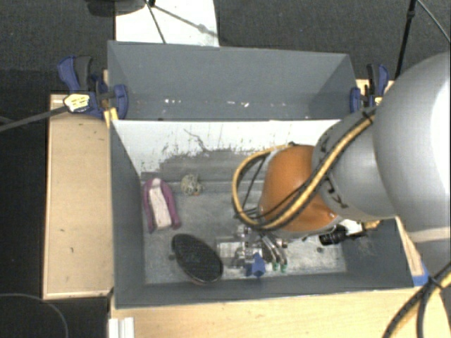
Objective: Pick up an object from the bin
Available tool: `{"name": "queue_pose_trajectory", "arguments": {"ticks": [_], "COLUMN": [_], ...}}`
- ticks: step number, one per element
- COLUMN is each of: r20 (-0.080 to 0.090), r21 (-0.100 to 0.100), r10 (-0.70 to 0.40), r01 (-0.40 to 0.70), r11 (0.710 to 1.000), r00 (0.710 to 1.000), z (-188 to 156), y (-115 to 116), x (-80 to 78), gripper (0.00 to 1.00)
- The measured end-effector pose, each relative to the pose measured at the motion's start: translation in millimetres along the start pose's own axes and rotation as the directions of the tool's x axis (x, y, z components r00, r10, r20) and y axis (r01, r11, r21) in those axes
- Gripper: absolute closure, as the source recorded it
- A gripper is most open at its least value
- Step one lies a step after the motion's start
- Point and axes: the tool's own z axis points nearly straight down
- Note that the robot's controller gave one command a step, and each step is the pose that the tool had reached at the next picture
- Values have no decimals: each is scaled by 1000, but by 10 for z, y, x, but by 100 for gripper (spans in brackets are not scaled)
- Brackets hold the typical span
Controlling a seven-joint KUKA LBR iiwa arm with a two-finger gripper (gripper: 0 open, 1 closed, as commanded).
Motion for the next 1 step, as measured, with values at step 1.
{"name": "queue_pose_trajectory", "arguments": {"ticks": [1], "r20": [12], "r21": [-2], "r10": [23], "r01": [-23], "r11": [1000], "r00": [1000], "z": [-1663], "y": [-1], "x": [-14], "gripper": [100]}}
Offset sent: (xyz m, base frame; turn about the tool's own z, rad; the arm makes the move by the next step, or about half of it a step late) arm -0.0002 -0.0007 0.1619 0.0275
